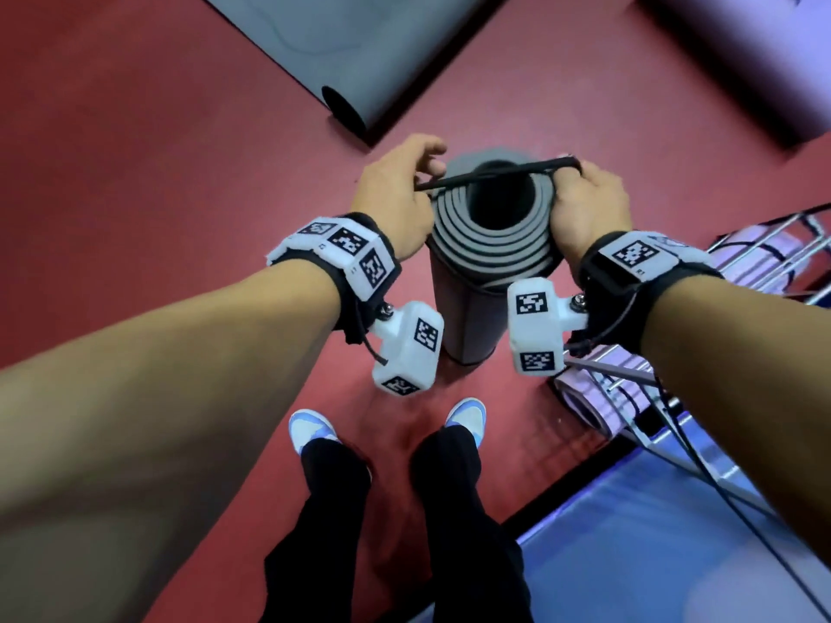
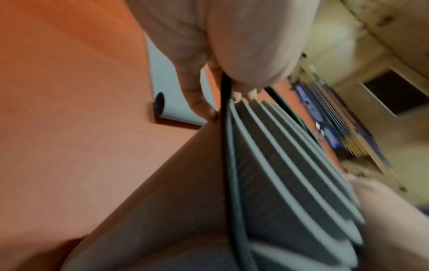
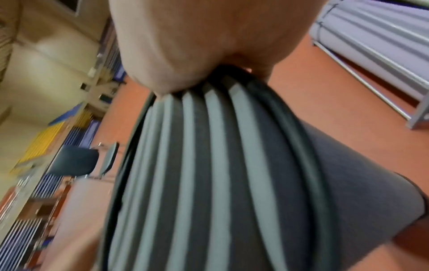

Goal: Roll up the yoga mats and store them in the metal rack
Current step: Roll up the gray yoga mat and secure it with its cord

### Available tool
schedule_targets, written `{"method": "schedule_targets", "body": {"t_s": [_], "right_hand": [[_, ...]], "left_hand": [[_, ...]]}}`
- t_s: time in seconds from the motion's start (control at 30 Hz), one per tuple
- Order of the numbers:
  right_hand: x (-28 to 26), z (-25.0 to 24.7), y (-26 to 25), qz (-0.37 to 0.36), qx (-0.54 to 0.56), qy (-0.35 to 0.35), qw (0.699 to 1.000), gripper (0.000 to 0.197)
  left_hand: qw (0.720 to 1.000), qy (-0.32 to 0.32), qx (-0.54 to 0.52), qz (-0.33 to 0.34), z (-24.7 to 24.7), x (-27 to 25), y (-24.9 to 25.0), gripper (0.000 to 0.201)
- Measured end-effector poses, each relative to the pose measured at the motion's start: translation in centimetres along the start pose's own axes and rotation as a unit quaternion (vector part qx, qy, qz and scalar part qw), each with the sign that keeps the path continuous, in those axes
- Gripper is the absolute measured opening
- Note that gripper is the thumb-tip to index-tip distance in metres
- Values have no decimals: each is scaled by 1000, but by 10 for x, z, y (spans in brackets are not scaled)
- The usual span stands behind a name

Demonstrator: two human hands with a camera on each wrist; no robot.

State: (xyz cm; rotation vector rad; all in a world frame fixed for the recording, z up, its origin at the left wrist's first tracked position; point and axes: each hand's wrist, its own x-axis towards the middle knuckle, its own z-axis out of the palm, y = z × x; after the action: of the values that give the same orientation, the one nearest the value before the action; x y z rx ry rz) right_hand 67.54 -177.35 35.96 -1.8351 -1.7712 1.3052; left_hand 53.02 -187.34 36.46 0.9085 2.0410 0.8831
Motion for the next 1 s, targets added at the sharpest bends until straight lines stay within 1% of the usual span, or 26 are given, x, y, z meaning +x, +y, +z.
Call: {"method": "schedule_targets", "body": {"t_s": [0.03,0.07,0.13,0.17,0.2,0.23,0.27,0.3,0.33,0.4,0.43,0.47,0.5,0.53,0.57,0.6,0.63,0.7,0.73,0.77,0.8,0.83,0.87,0.9,0.93,1.0], "right_hand": [[1,-3,5,14,19,1,1000,28],[0,-8,8,26,29,-8,999,29],[-1,-17,9,54,43,-40,997,26],[1,-20,11,78,41,-67,994,24],[3,-21,13,93,13,-97,991,23],[5,-21,15,86,-46,-119,988,24],[4,-19,18,50,-134,-132,981,22],[5,-17,23,12,-231,-143,962,17],[4,-14,26,-15,-296,-154,943,15],[1,-15,28,-29,-359,-193,913,25],[1,-17,29,-33,-381,-217,898,28],[1,-19,30,-35,-400,-237,885,27],[1,-21,33,-32,-412,-259,873,23],[-1,-22,34,-32,-413,-284,865,17],[-5,-24,35,-33,-409,-302,861,13],[-9,-26,39,-32,-405,-317,857,11],[-12,-27,43,-31,-405,-327,854,7],[-15,-33,53,-15,-414,-345,843,16],[-17,-36,59,12,-402,-346,848,22],[-17,-39,63,39,-357,-341,869,26],[-22,-43,67,88,-258,-336,902,28],[-31,-47,70,139,-115,-327,928,25],[-38,-51,69,186,17,-316,930,23],[-45,-53,71,210,124,-308,920,25],[-53,-54,76,216,184,-298,911,26],[-66,-53,79,204,180,-279,921,23]], "left_hand": [[1000,-9,-2,-26,5,2,-3,54],[998,-26,-28,-54,9,3,-7,50],[983,-53,-124,-121,12,-2,-11,39],[973,-48,-157,-165,13,-3,-13,38],[965,-43,-162,-199,14,-2,-16,38],[961,-44,-155,-223,16,0,-16,37],[962,-49,-134,-234,17,3,-17,35],[965,-58,-114,-230,18,6,-17,34],[967,-70,-104,-220,18,8,-18,31],[966,-100,-121,-207,19,9,-21,26],[964,-116,-132,-199,18,7,-24,26],[965,-133,-116,-195,16,4,-27,24],[966,-154,-66,-198,15,3,-31,21],[964,-173,8,-203,13,2,-36,20],[958,-186,67,-208,13,1,-41,24],[953,-194,85,-215,14,-1,-44,27],[950,-198,79,-227,15,-4,-46,28],[948,-199,34,-245,21,-9,-53,28],[945,-206,-3,-255,21,-13,-55,29],[939,-212,-48,-266,21,-16,-58,31],[931,-220,-92,-276,20,-21,-61,31],[923,-225,-130,-282,19,-25,-63,28],[920,-217,-163,-284,17,-27,-64,23],[918,-209,-187,-282,17,-29,-64,18],[919,-206,-195,-274,17,-32,-63,15],[923,-216,-178,-265,17,-33,-59,14]]}}
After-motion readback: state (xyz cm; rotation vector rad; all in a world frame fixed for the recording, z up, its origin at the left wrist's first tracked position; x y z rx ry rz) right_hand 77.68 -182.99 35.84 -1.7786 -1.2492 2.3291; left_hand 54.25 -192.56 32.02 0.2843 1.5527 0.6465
